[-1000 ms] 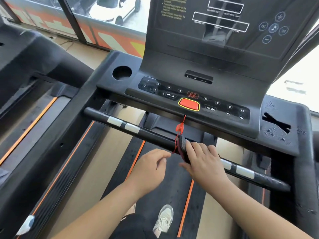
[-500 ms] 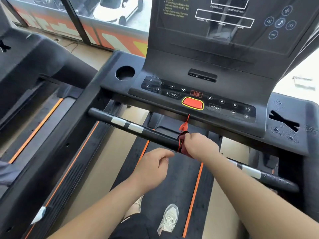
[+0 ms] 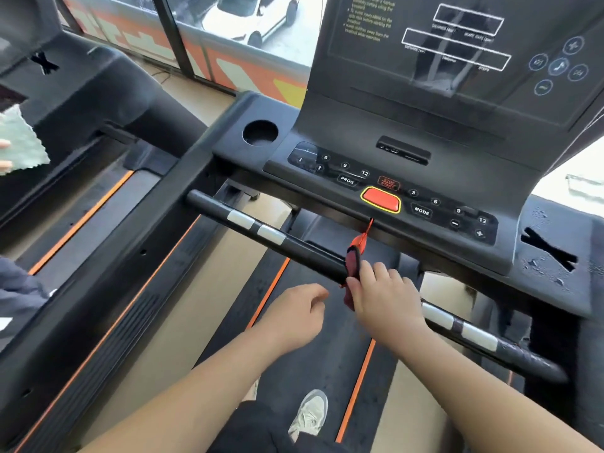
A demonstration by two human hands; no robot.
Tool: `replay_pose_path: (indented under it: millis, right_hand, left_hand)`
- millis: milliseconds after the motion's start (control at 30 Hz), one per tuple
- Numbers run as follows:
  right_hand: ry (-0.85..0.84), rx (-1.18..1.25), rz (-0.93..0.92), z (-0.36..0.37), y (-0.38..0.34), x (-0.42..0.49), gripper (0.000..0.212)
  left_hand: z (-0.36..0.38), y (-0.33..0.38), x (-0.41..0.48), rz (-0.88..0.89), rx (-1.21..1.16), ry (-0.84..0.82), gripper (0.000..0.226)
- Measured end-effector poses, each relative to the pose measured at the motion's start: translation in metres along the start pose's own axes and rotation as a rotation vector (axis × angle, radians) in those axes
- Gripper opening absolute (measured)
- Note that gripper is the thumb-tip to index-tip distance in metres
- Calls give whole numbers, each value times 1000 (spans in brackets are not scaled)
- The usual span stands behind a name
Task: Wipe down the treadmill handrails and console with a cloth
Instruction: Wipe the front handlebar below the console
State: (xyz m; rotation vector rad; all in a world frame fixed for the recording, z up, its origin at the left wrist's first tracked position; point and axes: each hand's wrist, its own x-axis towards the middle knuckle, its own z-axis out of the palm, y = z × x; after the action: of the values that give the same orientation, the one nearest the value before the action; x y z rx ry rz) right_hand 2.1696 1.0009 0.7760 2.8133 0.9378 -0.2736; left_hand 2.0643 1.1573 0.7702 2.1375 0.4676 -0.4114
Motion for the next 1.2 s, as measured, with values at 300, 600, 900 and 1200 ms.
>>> replay_pose_path:
  millis: [300,600,900,1200]
  right_hand:
    - [25,371,44,-8,10,8,40]
    - [-38,-46,59,8,82,-27,13]
    - [342,238,57,18,8,-6,32]
    - [-56,-23,321,10,108,-44,19]
  left_hand:
    - [22,11,-16,-31,-28,-64,36]
    - [17,1,-26,-36,-86,-3,33]
    - [15,3,-31,-21,-83,-6,34]
    - [20,21,-22,43,-51,-47,33]
